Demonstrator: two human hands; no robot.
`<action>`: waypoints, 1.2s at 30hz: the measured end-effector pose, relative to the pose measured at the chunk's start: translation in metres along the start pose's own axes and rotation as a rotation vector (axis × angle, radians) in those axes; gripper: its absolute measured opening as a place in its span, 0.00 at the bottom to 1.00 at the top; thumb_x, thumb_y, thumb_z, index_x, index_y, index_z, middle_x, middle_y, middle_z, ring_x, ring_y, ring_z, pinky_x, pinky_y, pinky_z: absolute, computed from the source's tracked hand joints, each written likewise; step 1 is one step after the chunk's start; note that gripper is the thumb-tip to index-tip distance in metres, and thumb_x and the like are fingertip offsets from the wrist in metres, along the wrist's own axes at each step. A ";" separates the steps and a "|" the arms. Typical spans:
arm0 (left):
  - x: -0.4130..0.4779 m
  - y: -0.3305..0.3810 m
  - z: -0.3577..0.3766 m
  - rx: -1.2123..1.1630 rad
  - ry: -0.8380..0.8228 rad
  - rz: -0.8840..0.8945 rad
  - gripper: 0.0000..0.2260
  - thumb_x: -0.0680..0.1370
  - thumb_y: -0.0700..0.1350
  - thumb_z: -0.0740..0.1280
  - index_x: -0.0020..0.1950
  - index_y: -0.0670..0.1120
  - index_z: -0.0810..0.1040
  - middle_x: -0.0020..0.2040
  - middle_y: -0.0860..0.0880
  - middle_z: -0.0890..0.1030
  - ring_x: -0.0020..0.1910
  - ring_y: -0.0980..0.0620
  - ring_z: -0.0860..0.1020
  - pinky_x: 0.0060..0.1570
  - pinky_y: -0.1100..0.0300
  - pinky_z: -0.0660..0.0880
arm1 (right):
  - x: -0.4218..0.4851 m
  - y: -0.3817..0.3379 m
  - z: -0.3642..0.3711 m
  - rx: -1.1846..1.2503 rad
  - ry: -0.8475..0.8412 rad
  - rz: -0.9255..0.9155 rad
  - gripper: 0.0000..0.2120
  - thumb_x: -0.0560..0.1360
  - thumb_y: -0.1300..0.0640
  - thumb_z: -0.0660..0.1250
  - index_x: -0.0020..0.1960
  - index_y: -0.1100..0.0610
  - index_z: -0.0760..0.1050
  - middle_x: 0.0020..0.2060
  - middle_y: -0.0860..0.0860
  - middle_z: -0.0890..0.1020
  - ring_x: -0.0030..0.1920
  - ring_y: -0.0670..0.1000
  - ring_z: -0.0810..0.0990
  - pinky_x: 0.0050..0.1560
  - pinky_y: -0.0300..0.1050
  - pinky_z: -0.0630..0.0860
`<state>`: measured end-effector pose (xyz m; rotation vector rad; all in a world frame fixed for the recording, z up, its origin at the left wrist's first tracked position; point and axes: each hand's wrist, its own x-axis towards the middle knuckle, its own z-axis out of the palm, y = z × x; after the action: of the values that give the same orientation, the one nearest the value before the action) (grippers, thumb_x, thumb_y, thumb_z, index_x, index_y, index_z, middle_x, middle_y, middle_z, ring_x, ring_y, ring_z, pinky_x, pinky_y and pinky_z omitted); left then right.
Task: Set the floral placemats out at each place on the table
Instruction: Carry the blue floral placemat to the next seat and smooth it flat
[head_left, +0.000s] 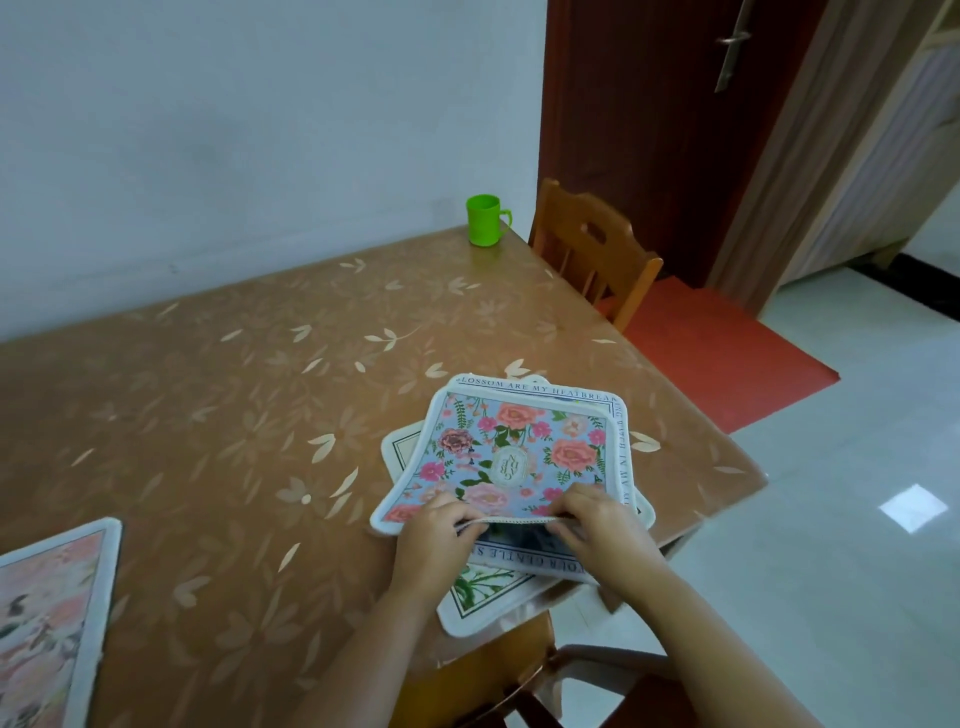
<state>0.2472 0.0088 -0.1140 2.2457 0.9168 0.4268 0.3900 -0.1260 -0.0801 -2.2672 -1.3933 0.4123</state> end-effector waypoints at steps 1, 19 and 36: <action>-0.001 0.002 -0.004 0.014 0.016 0.012 0.04 0.72 0.43 0.70 0.41 0.43 0.81 0.41 0.51 0.77 0.50 0.52 0.76 0.44 0.62 0.70 | 0.002 -0.006 0.001 -0.035 0.000 -0.022 0.07 0.75 0.54 0.63 0.52 0.55 0.75 0.49 0.49 0.78 0.50 0.49 0.76 0.50 0.43 0.74; -0.110 -0.002 -0.151 0.118 0.574 -0.148 0.03 0.67 0.40 0.74 0.38 0.47 0.82 0.36 0.54 0.78 0.39 0.54 0.75 0.38 0.67 0.64 | 0.011 -0.174 0.012 0.141 0.077 -0.432 0.03 0.71 0.55 0.68 0.42 0.55 0.77 0.40 0.49 0.78 0.44 0.52 0.77 0.37 0.44 0.68; -0.404 0.064 -0.238 0.167 0.948 -0.345 0.04 0.69 0.40 0.73 0.38 0.49 0.82 0.35 0.63 0.76 0.41 0.61 0.74 0.40 0.65 0.72 | -0.189 -0.325 0.026 0.514 0.004 -0.905 0.05 0.66 0.58 0.71 0.37 0.49 0.77 0.32 0.36 0.74 0.38 0.42 0.75 0.36 0.34 0.70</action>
<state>-0.1265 -0.2049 0.0833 1.9170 1.8209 1.3368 0.0458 -0.1620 0.0696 -1.0822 -1.8598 0.3829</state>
